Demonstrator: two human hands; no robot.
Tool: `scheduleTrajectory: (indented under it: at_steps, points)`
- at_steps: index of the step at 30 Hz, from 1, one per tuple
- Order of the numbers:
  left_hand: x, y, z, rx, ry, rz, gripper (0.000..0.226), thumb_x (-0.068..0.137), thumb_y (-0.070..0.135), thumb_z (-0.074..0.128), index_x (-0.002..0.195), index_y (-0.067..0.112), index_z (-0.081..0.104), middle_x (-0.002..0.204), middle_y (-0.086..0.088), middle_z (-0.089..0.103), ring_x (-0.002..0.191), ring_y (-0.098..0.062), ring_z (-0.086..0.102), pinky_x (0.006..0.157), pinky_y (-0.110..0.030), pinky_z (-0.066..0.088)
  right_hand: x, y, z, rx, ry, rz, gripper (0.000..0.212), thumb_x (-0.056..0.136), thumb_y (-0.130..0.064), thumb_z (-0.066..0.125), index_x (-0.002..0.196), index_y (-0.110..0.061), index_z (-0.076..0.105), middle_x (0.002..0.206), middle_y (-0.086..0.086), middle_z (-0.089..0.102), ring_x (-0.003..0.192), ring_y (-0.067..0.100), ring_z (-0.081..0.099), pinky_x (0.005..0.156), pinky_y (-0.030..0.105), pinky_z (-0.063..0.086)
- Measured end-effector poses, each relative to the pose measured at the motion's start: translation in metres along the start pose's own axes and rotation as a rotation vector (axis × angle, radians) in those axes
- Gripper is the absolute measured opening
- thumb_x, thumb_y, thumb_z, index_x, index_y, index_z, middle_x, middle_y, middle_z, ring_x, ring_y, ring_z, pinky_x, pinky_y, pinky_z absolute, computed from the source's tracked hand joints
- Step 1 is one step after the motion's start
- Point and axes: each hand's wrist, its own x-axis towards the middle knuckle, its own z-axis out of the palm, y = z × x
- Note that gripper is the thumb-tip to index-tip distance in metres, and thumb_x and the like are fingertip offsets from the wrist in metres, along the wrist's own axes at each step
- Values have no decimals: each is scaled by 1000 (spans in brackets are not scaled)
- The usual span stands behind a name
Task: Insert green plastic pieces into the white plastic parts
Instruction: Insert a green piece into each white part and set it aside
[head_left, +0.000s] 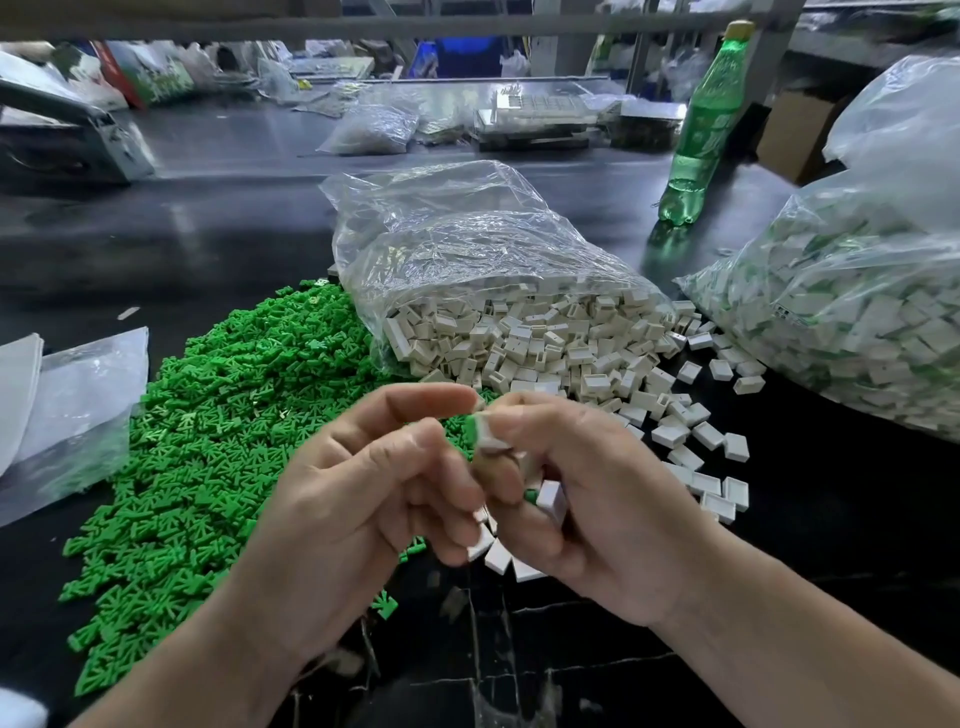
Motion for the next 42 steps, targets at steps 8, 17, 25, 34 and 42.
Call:
scheduleTrajectory:
  at_steps: [8, 17, 25, 34, 42]
  points:
    - [-4, 1, -13, 1484, 227, 163, 37, 84, 61, 50, 112, 41, 65, 92, 25, 58, 83, 7, 58, 65, -13, 50, 6, -9, -18, 447, -54, -13, 15, 82, -24, 69, 82, -13, 58, 77, 5, 57, 45, 8, 51, 30, 15, 34]
    - [-3, -4, -3, 1845, 73, 131, 25, 81, 55, 64, 88, 32, 70, 89, 13, 54, 83, -14, 52, 70, -28, 34, 7, -7, -21, 119, 97, 47, 7, 86, -19, 65, 79, -19, 65, 74, 1, 56, 46, 9, 48, 32, 16, 31]
    - [-7, 1, 2, 1904, -66, 91, 32, 88, 55, 46, 82, 33, 68, 84, 14, 56, 82, -12, 55, 75, -34, 42, 6, -3, -16, -57, 158, 62, 11, 90, -17, 68, 79, -18, 66, 73, 5, 58, 45, 11, 48, 34, 16, 30]
    - [-12, 0, 7, 1948, -78, 141, 36, 77, 61, 44, 78, 31, 64, 72, 12, 55, 69, -17, 56, 63, -37, 45, 2, 1, -11, -337, 198, 41, 18, 96, -15, 64, 78, -16, 68, 71, 7, 58, 42, 12, 46, 35, 17, 32]
    - [-9, -7, 6, 1864, -95, 278, 23, 90, 34, 55, 108, 28, 68, 80, 10, 58, 76, -17, 58, 67, -34, 46, 3, 2, -14, -350, 193, 42, 16, 90, -21, 66, 75, -22, 70, 70, 5, 59, 43, 12, 48, 35, 18, 33]
